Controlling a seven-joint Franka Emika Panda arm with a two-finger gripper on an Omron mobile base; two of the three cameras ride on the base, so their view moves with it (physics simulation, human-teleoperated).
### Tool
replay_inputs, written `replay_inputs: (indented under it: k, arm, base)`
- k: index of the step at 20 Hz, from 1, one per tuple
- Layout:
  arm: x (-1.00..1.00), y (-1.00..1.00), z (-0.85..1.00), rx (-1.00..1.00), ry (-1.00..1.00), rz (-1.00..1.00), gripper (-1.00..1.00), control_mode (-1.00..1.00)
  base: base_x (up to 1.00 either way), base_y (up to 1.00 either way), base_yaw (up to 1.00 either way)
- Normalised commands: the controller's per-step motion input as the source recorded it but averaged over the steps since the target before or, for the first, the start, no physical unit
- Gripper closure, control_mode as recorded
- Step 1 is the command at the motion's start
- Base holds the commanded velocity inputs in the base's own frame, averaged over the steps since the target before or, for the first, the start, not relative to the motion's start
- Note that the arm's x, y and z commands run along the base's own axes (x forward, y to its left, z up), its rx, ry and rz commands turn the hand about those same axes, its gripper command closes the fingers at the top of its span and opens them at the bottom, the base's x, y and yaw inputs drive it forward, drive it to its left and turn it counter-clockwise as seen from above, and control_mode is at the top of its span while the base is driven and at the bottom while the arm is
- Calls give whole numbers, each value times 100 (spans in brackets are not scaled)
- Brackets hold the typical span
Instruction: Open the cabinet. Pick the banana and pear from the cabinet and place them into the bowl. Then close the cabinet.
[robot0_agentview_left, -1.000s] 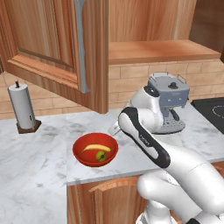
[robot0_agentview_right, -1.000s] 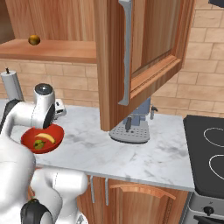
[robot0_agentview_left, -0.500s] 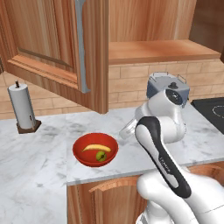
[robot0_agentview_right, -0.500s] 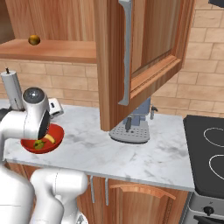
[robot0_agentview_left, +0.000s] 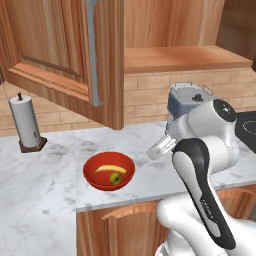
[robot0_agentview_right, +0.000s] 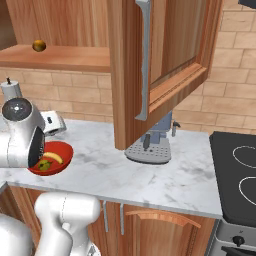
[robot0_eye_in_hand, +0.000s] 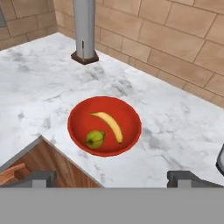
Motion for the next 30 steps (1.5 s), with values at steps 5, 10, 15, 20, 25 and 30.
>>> replay_inputs:
  k: [5,10,15,20,25,30]
  arm:
    - [-56,-22,49,0,6,-17,-100,-100]
    - [-59,-32,38,0,5,-17,-100,-100]
    - [-57,-38,23,0,3,-17,-100,-100]
    - [-31,-49,5,2,0,-7,-100,-100]
    - [-27,-49,6,4,-5,-4,-100,-100]
    - [-33,-39,12,5,-8,-12,-100,-100]
  base:
    - [0,0,0]
    - [0,0,0]
    - [0,0,0]
    - [0,0,0]
    - [0,0,0]
    - [0,0,0]
